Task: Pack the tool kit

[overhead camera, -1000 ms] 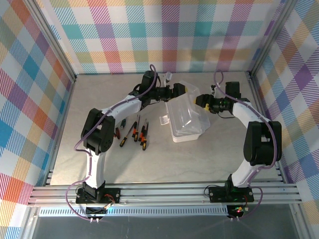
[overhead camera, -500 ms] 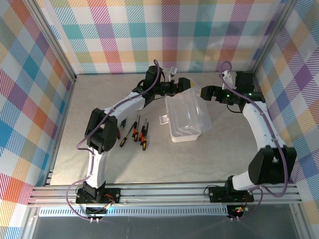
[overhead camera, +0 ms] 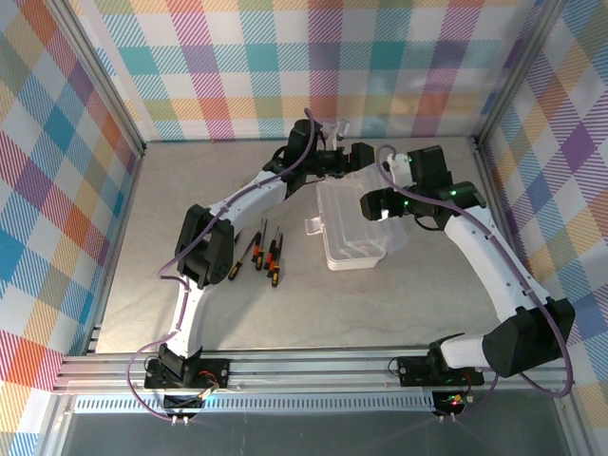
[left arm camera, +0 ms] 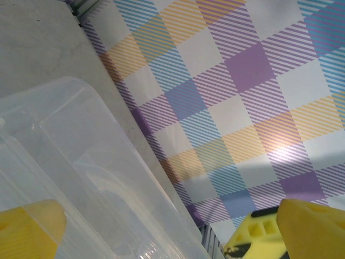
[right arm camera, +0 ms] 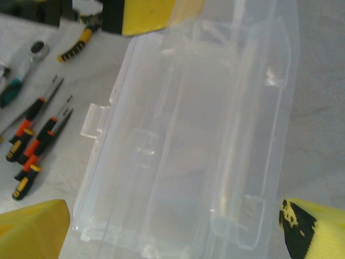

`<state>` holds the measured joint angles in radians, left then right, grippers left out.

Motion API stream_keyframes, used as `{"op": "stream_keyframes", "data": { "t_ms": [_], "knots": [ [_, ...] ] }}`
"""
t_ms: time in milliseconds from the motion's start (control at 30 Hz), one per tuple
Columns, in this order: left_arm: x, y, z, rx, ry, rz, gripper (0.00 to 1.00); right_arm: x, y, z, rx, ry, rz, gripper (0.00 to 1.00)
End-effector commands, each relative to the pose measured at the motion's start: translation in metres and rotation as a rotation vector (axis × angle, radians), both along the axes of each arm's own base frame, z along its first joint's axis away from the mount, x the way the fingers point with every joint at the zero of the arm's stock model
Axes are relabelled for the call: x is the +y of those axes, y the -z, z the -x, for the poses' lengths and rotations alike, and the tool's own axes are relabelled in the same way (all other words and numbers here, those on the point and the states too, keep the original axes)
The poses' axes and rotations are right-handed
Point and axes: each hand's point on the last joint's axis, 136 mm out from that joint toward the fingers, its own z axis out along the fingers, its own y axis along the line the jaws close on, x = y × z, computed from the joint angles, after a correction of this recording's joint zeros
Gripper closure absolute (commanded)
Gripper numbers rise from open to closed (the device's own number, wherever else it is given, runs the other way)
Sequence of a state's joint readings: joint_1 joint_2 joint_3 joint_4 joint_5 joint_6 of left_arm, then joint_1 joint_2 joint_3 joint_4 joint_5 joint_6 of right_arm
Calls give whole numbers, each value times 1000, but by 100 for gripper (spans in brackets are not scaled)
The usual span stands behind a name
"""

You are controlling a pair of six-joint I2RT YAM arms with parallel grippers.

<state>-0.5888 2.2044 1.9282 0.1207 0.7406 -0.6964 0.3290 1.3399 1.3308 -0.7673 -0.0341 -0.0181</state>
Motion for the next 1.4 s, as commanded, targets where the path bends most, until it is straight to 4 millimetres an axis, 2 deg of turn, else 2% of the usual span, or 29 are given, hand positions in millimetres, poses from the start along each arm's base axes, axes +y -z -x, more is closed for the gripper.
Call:
{"op": "stream_keyframes", "data": {
  "t_ms": [0, 333, 533, 700, 867, 967, 1067, 1167, 1233, 1367],
  "knots": [
    [-8, -18, 6, -32, 30, 28, 0, -14, 4, 3, -3, 27, 144, 1],
    [-9, -23, 8, -42, 38, 27, 0, -7, 29, -1, 38, 27, 227, 0],
    [1, -19, 10, -70, 20, -47, 0, -7, 24, -4, 20, 50, 210, 14],
    [45, -17, 0, -127, -103, -216, 0, -7, 21, -4, 18, 66, 196, 23],
    [110, -9, 2, -152, -243, -436, 0, -10, 17, -3, 12, 81, 201, 24],
    [145, 16, 14, -118, -301, -573, 0, -12, 16, -2, 13, 87, 205, 24],
    [166, 61, 32, -36, -307, -665, 0, -13, 13, -1, 9, 93, 203, 24],
    [172, 109, 44, 60, -280, -720, 0, -12, 11, -1, 4, 93, 195, 24],
    [170, 131, 48, 102, -263, -719, 0, -11, 12, -1, 7, 91, 194, 24],
    [160, 156, 47, 132, -235, -709, 0, -11, 14, -1, 20, 92, 192, 25]
  ]
}}
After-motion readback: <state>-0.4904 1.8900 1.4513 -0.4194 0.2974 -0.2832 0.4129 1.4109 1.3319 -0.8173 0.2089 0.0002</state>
